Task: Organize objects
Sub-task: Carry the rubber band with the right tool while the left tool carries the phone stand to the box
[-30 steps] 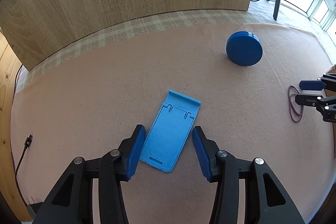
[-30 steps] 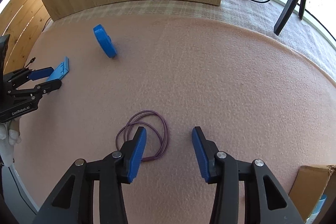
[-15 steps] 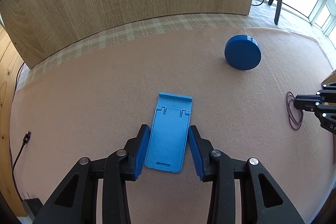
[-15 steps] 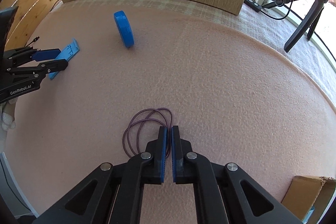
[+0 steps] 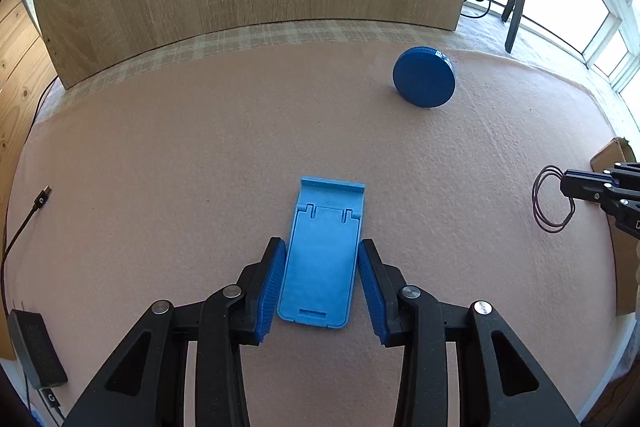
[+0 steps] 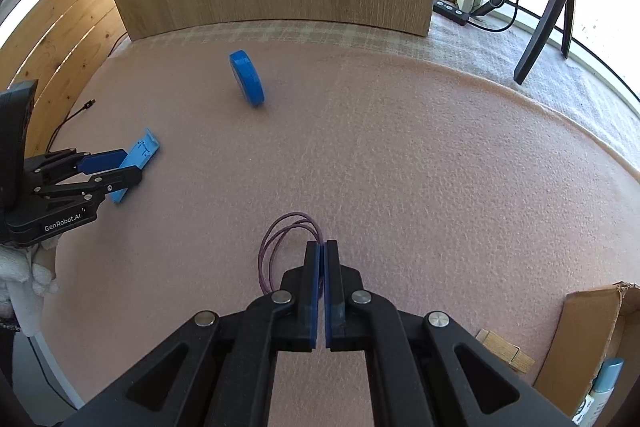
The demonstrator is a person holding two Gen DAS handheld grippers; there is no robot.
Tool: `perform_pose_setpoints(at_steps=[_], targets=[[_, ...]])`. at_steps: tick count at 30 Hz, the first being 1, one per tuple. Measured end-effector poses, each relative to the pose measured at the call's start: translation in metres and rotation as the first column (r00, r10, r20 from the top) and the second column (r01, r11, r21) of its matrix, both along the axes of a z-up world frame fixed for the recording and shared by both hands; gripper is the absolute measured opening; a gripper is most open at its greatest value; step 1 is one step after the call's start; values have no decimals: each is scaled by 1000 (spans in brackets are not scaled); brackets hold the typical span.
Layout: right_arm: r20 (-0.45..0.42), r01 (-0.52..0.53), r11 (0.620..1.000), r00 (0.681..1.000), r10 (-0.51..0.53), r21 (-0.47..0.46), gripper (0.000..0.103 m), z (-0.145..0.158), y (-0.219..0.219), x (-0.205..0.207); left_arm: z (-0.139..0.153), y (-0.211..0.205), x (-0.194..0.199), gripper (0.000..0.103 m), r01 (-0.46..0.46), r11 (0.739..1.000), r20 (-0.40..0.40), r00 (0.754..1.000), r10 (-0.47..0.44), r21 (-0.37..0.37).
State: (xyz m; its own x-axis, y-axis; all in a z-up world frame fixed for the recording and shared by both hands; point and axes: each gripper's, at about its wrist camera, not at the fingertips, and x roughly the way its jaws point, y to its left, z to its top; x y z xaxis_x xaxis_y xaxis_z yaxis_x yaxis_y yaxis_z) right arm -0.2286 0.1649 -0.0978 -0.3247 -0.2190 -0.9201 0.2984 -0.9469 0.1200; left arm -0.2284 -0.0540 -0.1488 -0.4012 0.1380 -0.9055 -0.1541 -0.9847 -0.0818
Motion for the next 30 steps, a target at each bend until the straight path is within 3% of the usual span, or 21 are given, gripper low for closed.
perform_pose_setpoints(at_steps=[7, 15, 22, 30], targets=[[-55, 29, 998, 998, -32, -56, 2, 25, 16, 21, 22, 19, 29, 41, 6, 1000, -35, 999, -5, 25], [-135, 80, 992, 986, -94, -102, 2, 67, 54, 57, 61, 67, 45, 41, 105, 994, -110, 989, -100, 38], [-188, 164, 981, 965, -182, -106, 2, 95, 106, 94, 95, 136, 52, 41, 221, 974, -169, 963, -208, 59], [-206, 297, 949, 927, -313, -103, 2, 104, 176, 141, 112, 227, 57, 41, 356, 931, -201, 921, -334, 82]])
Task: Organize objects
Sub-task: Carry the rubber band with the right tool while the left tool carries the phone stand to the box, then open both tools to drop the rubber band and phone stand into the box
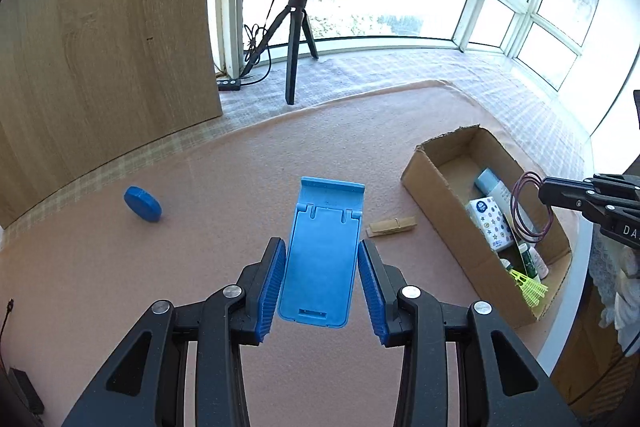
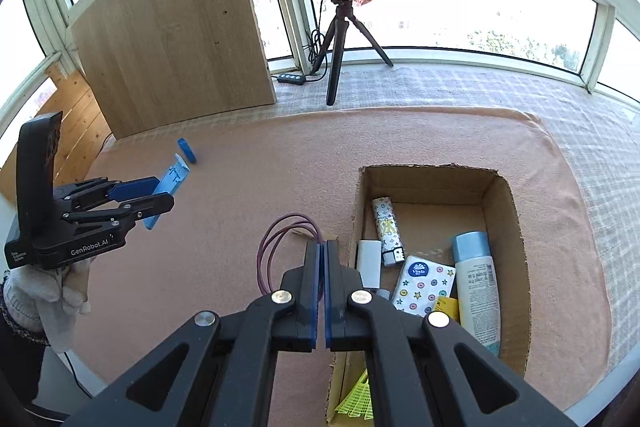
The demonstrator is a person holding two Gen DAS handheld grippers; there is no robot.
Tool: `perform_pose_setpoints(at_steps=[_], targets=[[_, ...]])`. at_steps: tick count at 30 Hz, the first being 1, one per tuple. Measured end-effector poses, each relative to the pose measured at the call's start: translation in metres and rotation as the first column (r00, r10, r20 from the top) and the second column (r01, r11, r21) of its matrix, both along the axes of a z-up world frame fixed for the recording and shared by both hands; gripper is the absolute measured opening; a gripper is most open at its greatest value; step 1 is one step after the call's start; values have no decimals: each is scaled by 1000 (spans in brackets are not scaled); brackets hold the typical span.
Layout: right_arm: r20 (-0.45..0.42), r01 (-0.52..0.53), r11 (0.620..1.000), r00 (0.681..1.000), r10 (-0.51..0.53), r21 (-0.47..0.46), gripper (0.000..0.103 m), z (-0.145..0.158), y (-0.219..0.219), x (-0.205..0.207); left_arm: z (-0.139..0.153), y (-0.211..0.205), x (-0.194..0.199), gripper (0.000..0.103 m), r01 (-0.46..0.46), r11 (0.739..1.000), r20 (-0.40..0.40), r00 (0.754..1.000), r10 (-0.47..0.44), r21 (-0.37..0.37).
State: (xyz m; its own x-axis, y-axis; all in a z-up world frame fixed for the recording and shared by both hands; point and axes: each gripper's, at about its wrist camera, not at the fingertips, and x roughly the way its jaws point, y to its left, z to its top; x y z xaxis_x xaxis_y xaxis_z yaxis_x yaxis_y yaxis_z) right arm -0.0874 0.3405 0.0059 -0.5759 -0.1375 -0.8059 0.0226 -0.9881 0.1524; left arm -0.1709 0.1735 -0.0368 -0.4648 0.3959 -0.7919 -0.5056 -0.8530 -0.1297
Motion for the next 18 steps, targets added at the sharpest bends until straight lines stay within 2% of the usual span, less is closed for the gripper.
perform_pose_setpoints(at_steps=[8, 18], targets=[[22, 111, 994, 994, -111, -2, 2, -11, 57, 38, -6, 90, -7, 41, 112, 993, 23, 993, -113, 25], [50, 176, 984, 983, -175, -16, 2, -28, 93, 62, -19, 176, -19, 41, 192, 981, 60, 979, -193, 25]])
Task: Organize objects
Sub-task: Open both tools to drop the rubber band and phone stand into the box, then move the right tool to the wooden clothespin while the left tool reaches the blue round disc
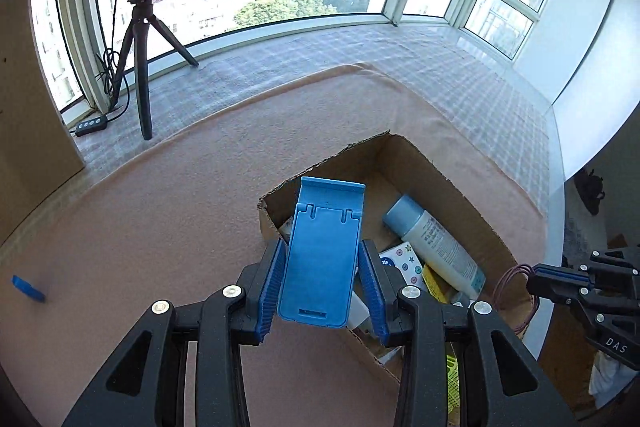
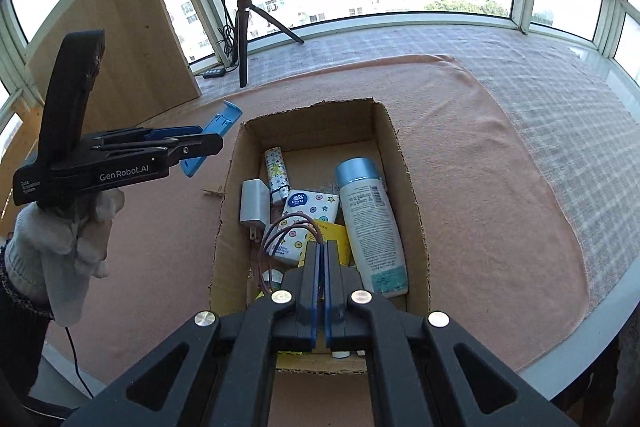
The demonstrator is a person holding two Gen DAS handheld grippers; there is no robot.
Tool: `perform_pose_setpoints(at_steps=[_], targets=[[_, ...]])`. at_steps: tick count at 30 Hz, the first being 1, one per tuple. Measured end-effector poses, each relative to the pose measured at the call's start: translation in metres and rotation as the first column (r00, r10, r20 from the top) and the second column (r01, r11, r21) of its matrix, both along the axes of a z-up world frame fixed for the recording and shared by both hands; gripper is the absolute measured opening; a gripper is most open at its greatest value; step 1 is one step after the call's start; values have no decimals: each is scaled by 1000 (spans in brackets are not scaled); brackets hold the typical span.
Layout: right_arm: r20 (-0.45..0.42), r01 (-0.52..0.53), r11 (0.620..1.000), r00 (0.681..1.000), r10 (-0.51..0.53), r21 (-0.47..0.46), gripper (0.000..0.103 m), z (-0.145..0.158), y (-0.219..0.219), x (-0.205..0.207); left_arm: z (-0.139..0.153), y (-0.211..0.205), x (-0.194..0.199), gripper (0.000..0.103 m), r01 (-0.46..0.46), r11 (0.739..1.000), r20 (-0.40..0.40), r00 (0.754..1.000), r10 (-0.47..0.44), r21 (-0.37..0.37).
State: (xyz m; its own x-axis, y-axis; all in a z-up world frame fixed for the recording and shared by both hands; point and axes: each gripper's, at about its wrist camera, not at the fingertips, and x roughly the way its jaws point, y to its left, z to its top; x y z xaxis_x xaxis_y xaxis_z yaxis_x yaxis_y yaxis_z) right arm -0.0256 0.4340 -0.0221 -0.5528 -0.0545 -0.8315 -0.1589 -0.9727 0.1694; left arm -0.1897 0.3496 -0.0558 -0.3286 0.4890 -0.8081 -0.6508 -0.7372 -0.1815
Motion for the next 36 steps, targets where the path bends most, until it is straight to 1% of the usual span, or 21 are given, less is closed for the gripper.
perform_pose_setpoints(at_steps=[5, 7, 8, 9, 10, 11, 12, 16, 21, 24, 30, 36], targets=[[7, 17, 1000, 1000, -17, -6, 2, -6, 9, 5, -8, 26, -1, 41, 22, 1000, 6, 1000, -21, -15], [3, 8, 1000, 1000, -8, -16, 5, -6, 11, 7, -10, 34, -1, 41, 40, 999, 20, 999, -40, -18], [0, 0, 1000, 1000, 0, -14, 9, -6, 11, 7, -11, 36, -1, 47, 43, 999, 23, 999, -42, -23], [-1, -4, 1000, 1000, 4, -5, 28, -5, 9, 8, -12, 39, -1, 53, 42, 999, 22, 999, -41, -27], [-7, -4, 1000, 1000, 4, 10, 55, -4, 8, 9, -11, 40, 0, 63, 40, 999, 18, 999, -40, -26], [-24, -5, 1000, 1000, 6, 25, 64, -1, 6, 11, -11, 40, 1, 66, 38, 999, 13, 999, -38, -22], [-44, -9, 999, 999, 11, 40, 68, 2, 3, 12, -9, 40, 2, 66, 38, 999, 9, 999, -38, -19], [-53, -26, 998, 998, 29, 62, 68, 6, -2, 11, -6, 36, 4, 66, 34, 999, -3, 999, -34, -21], [-50, -30, 999, 998, 32, 45, 69, 3, -4, 10, -2, 21, 4, 66, 16, 1000, -7, 1000, -17, -23], [-51, -42, 999, 998, 44, 33, 69, 3, -8, 8, -2, 6, 2, 66, -12, 1000, -8, 1000, 12, -29], [-75, -69, 998, 995, 69, 6, 69, 7, -23, 3, -1, -38, 2, 66, -78, 996, -11, 997, 77, -39], [-90, -119, 993, 989, 117, -15, 69, 10, -55, -8, -1, -101, -1, 66, -163, 985, -18, 987, 162, -56]])
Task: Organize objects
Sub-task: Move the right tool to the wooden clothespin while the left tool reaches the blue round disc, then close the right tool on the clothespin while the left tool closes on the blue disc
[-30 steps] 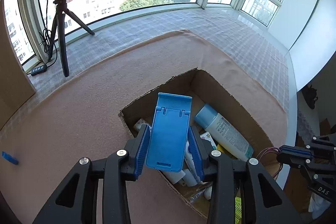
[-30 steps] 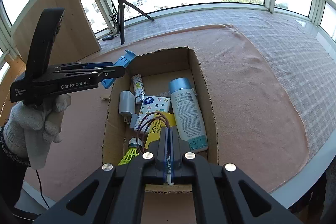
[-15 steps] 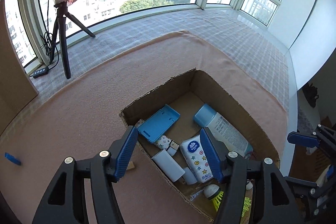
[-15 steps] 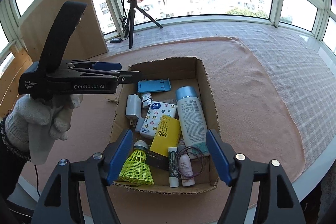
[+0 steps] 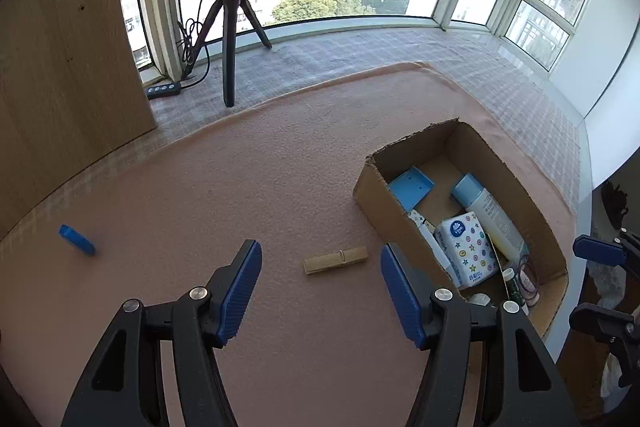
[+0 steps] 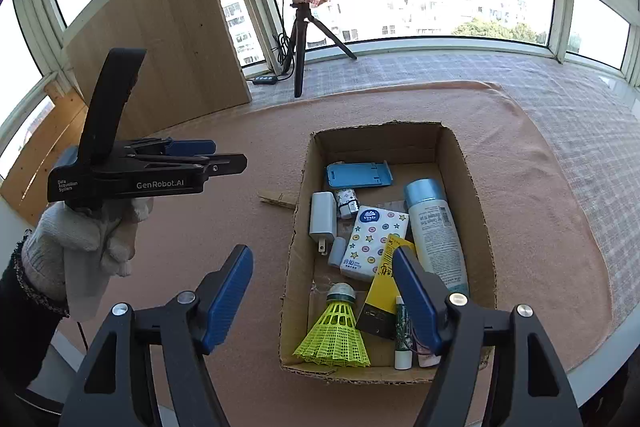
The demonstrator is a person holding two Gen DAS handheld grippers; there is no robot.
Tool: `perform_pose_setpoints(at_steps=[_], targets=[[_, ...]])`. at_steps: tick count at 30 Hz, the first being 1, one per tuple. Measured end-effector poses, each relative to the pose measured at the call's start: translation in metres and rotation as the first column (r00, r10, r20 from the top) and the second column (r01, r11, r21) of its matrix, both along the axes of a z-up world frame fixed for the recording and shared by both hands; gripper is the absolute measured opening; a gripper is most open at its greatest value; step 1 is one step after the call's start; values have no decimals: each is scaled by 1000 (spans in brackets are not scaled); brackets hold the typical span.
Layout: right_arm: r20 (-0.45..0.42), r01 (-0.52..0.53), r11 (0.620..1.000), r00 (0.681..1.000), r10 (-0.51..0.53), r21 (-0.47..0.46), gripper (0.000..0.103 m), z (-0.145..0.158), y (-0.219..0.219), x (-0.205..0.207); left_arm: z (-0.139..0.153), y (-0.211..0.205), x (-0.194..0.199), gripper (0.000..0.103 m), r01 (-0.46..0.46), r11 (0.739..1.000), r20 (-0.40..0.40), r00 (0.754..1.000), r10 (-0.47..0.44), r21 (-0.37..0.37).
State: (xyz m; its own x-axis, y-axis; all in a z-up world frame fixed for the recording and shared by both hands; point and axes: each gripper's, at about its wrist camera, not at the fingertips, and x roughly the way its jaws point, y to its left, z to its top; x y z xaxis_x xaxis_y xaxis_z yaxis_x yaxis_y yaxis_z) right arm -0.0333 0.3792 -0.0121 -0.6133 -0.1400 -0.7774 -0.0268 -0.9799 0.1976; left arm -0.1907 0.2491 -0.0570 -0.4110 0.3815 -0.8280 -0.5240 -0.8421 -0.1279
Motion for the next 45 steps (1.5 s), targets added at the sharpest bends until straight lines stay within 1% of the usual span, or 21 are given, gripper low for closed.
perform_pose_setpoints(at_steps=[7, 11, 18, 21, 24, 29, 35, 38, 40, 45], targets=[[13, -61, 997, 998, 62, -54, 69, -8, -55, -19, -5, -76, -8, 66, -87, 996, 11, 996, 87, -20], [39, -53, 994, 998, 57, -95, 69, -28, -85, -34, -11, -113, -11, 66, -117, 993, 22, 993, 117, -31], [90, 42, 996, 995, -35, -83, 69, -70, -116, -63, -22, -167, -17, 66, -148, 989, 44, 988, 149, -17], [116, 97, 992, 989, -87, -80, 69, -87, -121, -74, -30, -188, -20, 66, -167, 986, 53, 984, 168, -12], [128, 165, 985, 979, -158, -46, 69, -101, -120, -84, -40, -205, -24, 66, -174, 985, 57, 983, 175, -14], [118, 259, 966, 958, -260, 24, 69, -119, -116, -102, -58, -219, -35, 66, -171, 985, 58, 984, 171, -5], [122, 313, 949, 941, -315, 35, 69, -136, -106, -120, -77, -224, -48, 67, -174, 985, 85, 981, 172, 15], [118, 322, 945, 938, -326, 52, 69, -140, -105, -128, -82, -227, -55, 69, -191, 981, 85, 979, 188, 28], [108, 319, 944, 939, -327, 86, 69, -141, -108, -132, -84, -228, -61, 70, -192, 981, 84, 978, 189, 33], [92, 314, 940, 941, -327, 132, 69, -145, -111, -144, -87, -226, -75, 74, -197, 980, 47, 980, 196, 27]])
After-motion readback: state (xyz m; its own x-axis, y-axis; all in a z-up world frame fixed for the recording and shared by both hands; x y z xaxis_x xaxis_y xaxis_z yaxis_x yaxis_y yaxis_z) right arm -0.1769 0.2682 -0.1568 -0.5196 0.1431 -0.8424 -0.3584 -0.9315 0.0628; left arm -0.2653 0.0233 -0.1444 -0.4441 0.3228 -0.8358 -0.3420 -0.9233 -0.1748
